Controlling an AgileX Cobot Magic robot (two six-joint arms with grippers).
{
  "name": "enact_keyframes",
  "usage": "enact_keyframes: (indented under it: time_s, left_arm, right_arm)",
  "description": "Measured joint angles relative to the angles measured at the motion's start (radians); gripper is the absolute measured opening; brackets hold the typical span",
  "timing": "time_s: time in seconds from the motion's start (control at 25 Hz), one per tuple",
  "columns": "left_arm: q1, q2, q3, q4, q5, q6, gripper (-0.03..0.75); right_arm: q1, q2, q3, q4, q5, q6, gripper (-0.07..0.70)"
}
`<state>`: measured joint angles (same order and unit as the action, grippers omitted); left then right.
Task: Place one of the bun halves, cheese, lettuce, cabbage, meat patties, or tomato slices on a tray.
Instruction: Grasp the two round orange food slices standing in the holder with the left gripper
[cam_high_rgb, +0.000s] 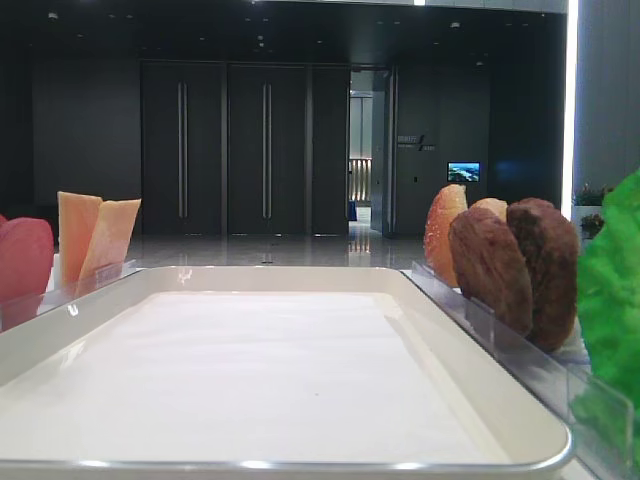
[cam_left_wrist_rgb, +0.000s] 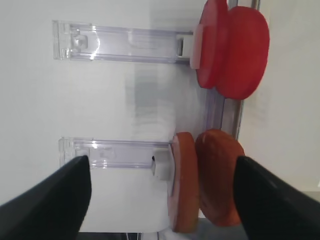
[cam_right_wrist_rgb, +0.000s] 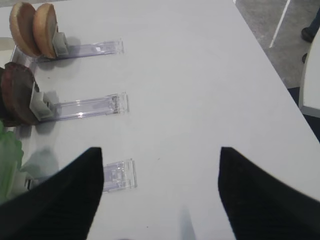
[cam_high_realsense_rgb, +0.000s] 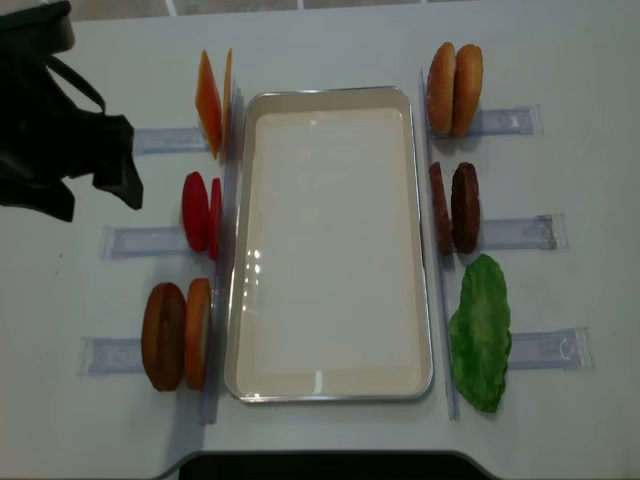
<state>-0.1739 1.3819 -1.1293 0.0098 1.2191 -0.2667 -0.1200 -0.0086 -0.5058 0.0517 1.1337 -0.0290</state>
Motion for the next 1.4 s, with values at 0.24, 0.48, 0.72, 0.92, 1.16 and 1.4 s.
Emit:
enact_keyframes:
  time_s: [0.24, 0.48, 0.72, 0.92, 1.16, 1.4]
  left_arm:
    - [-0.276, 0.000, 0.000, 0.037, 0.000, -0.196, 0.692]
    - [-0.466, 0.000, 0.000, 0.043, 0.000, -0.345, 0.692]
    - [-0.500, 0.000, 0.019, 0.074, 0.000, -0.433, 0.677]
    - [-0.500, 0.000, 0.073, 0.094, 0.000, -0.480, 0.564]
    - [-0.500, 0.000, 0.113, 0.122, -0.001, -0.521, 0.509]
    - [-0.500, 0.025, 0.144, 0.124, -0.001, -0.524, 0.507]
  right_arm:
    - [0.000, 0.000, 0.000, 0.000, 0.000, 0.000, 0.465]
    - [0.000, 0.000, 0.000, 0.000, 0.000, 0.000, 0.465]
    - [0.000, 0.000, 0.000, 0.000, 0.000, 0.000, 0.465]
    - [0.000, 0.000, 0.000, 0.000, 0.000, 0.000, 0.465]
    - [0.000, 0.000, 0.000, 0.000, 0.000, 0.000, 0.465]
    - [0.000, 0.000, 0.000, 0.000, 0.000, 0.000, 0.465]
